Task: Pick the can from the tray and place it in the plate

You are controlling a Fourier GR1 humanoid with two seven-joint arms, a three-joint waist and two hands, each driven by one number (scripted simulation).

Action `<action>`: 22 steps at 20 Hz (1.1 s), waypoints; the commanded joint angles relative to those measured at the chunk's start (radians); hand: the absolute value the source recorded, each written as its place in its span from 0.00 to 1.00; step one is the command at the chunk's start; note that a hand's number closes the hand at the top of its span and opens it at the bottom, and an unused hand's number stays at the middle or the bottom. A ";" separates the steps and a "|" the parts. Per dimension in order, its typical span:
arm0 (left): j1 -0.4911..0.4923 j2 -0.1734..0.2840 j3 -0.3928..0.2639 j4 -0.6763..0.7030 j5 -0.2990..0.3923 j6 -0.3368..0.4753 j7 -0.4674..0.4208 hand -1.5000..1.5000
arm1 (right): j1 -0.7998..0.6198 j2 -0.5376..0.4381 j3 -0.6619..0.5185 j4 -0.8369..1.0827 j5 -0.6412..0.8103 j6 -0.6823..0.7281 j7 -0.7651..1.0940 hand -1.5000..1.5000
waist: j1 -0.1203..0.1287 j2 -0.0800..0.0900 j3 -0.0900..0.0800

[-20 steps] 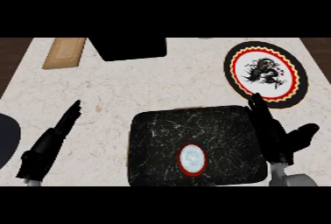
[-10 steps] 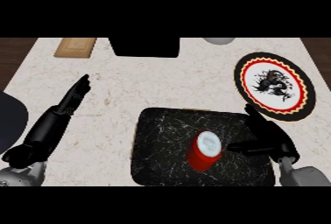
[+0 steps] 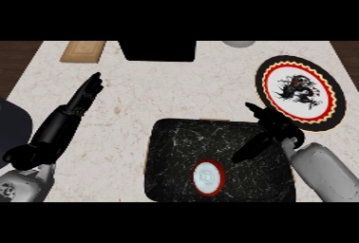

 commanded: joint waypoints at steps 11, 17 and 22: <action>-0.016 -0.039 0.032 0.046 -0.020 -0.015 -0.016 0.50 | -0.248 0.106 -0.046 0.068 -0.332 0.128 0.534 0.00 | -0.020 0.002 0.004; -0.002 -0.031 0.039 0.026 -0.012 -0.039 0.004 0.50 | -0.272 -0.014 0.003 0.118 -0.412 0.189 0.560 0.00 | -0.017 -0.001 0.004; -0.022 -0.025 0.060 0.031 0.000 -0.068 0.010 0.50 | -0.302 -0.058 0.009 0.198 -0.479 0.172 0.545 0.00 | -0.016 0.000 0.005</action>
